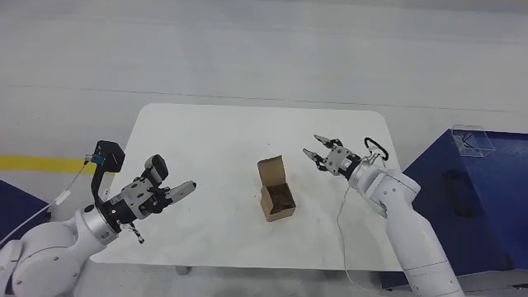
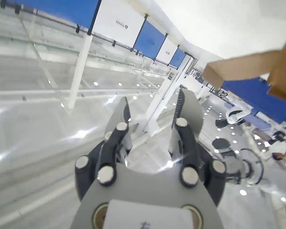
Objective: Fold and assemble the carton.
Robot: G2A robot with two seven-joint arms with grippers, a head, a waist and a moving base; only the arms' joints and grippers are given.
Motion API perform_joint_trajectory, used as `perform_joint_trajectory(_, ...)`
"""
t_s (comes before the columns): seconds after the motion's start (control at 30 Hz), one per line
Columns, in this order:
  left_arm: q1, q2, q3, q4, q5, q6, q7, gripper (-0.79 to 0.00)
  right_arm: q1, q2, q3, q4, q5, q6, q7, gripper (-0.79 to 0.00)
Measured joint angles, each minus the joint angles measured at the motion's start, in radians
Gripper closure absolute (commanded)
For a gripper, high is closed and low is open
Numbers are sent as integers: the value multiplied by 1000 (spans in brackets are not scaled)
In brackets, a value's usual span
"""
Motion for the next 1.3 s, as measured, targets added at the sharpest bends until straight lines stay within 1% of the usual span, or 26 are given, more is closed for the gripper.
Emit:
perform_joint_trajectory(0.07,0,0,0,0,0,0,0,-785,24,1,-28,80,-108,-81,160,0)
perform_joint_trajectory(0.1,0,0,0,0,0,0,0,-785,36,0,-39,113,-144,-120,221,0)
perform_joint_trajectory(0.17,0,0,0,0,0,0,0,-785,67,-4,-63,192,-219,-222,337,0)
perform_joint_trajectory(0.23,0,0,0,0,0,0,0,-785,95,-10,-85,256,-248,-299,419,0)
perform_joint_trajectory(0.27,0,0,0,0,0,0,0,-785,113,-14,-98,296,-263,-355,464,-95)
perform_joint_trajectory(0.3,0,0,0,0,0,0,0,-785,120,-16,-104,320,-273,-390,488,-588)
perform_joint_trajectory(0.33,0,0,0,0,0,0,0,-785,122,-17,-107,331,-277,-409,498,-588)
perform_joint_trajectory(0.6,0,0,0,0,0,0,0,-785,122,-17,-106,325,-276,-398,494,-588)
perform_joint_trajectory(0.63,0,0,0,0,0,0,0,-785,122,-17,-106,325,-276,-398,494,-785)
perform_joint_trajectory(0.7,1,1,7,5,8,8,-8,-785,114,-18,-109,318,-267,-389,503,-785)
perform_joint_trajectory(0.73,-2,2,22,9,29,29,-26,-785,103,-19,-112,309,-250,-371,523,-785)
perform_joint_trajectory(0.77,-15,1,57,12,82,81,-55,-785,95,-14,-109,293,-234,-351,551,-785)
perform_joint_trajectory(0.8,-33,-1,89,13,129,125,-66,-785,90,-10,-107,277,-238,-353,557,-785)
perform_joint_trajectory(0.83,-54,-4,127,17,173,161,-67,-785,77,-6,-109,259,-261,-373,546,-785)
perform_joint_trajectory(0.87,-84,-9,183,30,224,195,-65,-785,54,-4,-117,232,-325,-432,503,-785)
perform_joint_trajectory(0.93,-137,-16,272,64,314,244,-68,-785,30,5,-115,193,-483,-570,439,-785)
perform_joint_trajectory(0.97,-177,-23,339,90,389,277,-69,-785,18,13,-105,168,-619,-661,409,-785)
perform_joint_trajectory(1.0,-206,-29,392,112,445,298,-70,-785,7,19,-96,149,-722,-715,387,-785)
perform_joint_trajectory(1.07,-274,-46,513,170,569,348,-62,-785,-21,31,-77,101,-932,-786,334,-785)
perform_joint_trajectory(1.17,-352,-74,659,255,709,425,-32,-785,-62,44,-54,34,-1167,-812,269,-785)
perform_joint_trajectory(1.27,-414,-101,762,334,804,491,0,-785,-103,55,-40,-17,-1375,-836,214,-785)
perform_joint_trajectory(1.3,-428,-109,786,353,810,499,3,-785,-116,58,-39,-30,-1430,-838,204,-785)
